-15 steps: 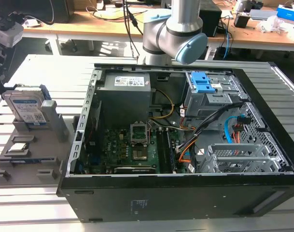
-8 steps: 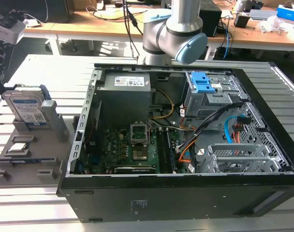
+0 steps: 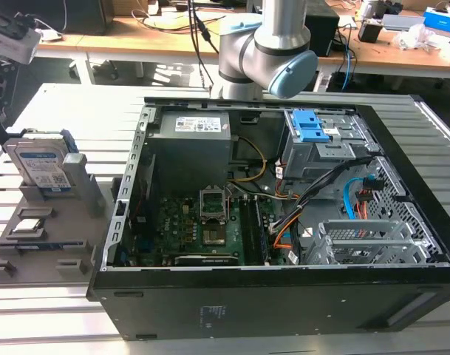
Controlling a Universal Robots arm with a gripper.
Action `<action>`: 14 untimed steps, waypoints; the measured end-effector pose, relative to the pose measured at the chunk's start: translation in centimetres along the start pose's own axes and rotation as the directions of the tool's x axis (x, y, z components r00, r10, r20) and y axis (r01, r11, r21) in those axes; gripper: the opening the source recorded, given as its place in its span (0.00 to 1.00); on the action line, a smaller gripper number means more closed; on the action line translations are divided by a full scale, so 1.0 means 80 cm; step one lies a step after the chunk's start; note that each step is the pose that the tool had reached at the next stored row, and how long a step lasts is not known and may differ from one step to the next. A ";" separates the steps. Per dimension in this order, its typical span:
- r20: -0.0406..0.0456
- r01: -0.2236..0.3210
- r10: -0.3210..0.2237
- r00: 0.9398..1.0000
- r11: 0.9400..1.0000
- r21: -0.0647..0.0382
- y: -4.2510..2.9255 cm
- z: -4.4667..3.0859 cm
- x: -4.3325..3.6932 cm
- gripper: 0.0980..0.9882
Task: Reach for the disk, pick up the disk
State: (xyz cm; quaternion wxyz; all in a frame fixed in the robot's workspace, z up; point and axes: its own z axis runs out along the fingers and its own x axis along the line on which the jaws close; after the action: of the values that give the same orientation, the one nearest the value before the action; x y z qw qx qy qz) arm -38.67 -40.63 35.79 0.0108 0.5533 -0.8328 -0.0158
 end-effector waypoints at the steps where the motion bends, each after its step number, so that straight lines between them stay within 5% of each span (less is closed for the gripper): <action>1: -0.001 0.021 -0.021 1.000 1.000 0.000 0.0000 0.0000 0.000 0.01; 8: -0.005 0.120 -0.120 0.993 0.993 0.000 0.0000 0.0000 0.000 0.01; 12: -0.007 0.190 -0.190 0.982 0.982 -0.001 0.0000 -0.0001 0.000 0.01; 14: -0.009 0.240 -0.240 0.971 0.971 -0.001 0.0000 0.0000 0.000 0.01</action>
State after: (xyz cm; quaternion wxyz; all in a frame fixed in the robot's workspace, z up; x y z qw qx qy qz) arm -38.67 -40.63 35.79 0.0126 0.6499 -0.7598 -0.0144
